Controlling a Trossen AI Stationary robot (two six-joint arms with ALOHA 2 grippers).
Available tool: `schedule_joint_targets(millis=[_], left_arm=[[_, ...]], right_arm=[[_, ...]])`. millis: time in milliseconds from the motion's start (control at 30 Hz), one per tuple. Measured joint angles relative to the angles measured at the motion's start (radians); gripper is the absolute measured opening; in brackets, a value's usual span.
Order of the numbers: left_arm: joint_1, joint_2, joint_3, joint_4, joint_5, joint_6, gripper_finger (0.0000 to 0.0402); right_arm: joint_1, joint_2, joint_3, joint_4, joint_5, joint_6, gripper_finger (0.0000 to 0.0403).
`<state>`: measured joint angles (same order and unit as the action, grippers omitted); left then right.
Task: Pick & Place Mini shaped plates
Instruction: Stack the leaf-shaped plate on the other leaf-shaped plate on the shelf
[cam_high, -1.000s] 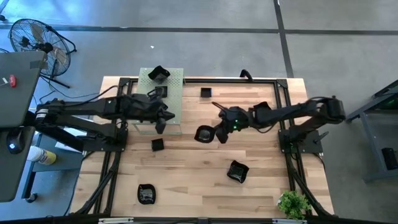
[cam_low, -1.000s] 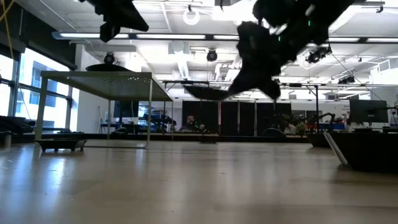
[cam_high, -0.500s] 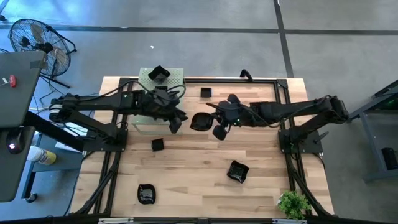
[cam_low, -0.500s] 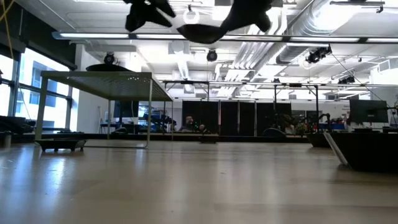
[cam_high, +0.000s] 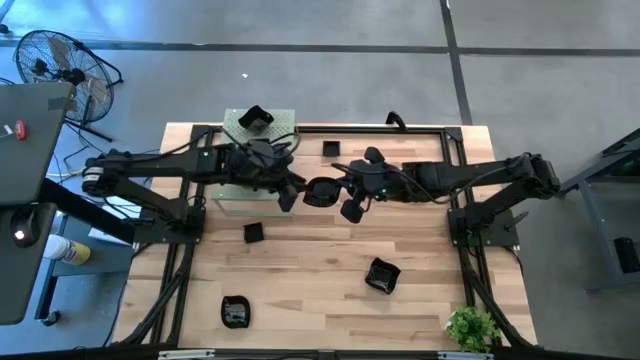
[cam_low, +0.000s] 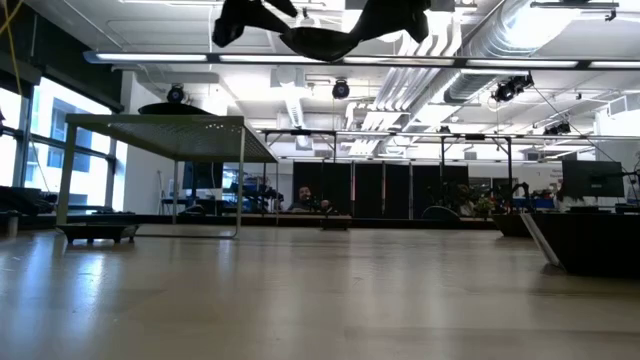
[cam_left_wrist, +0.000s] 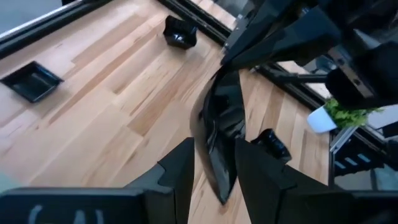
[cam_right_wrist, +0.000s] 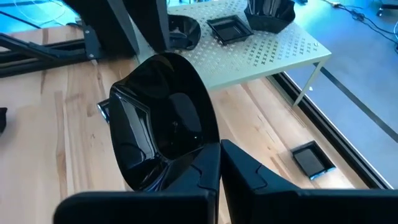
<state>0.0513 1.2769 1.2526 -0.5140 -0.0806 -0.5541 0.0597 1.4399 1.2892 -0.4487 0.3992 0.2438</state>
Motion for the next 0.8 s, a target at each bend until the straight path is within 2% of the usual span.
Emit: schedule_joint_targets(millis=[233,533,700,800], left_arm=[[-0.002,0.023,-0.001,0.032,-0.005,-0.027,0.0103],[-0.001,0.023,-0.001,0.045,-0.005,0.005,0.001],[0.001,0.023,-0.001,0.043,-0.008,0.007,0.0004],[0.001,0.023,-0.001,0.041,-0.008,0.008,0.0001]], right_arm=[[0.0,0.0,0.0,-0.003,-0.008,-0.009,0.0003],[0.0,0.0,0.0,-0.003,-0.021,-0.01,0.0003],[0.0,0.0,0.0,-0.003,-0.021,-0.005,0.0007],[0.0,0.0,0.0,0.004,-0.031,-0.001,0.0029]])
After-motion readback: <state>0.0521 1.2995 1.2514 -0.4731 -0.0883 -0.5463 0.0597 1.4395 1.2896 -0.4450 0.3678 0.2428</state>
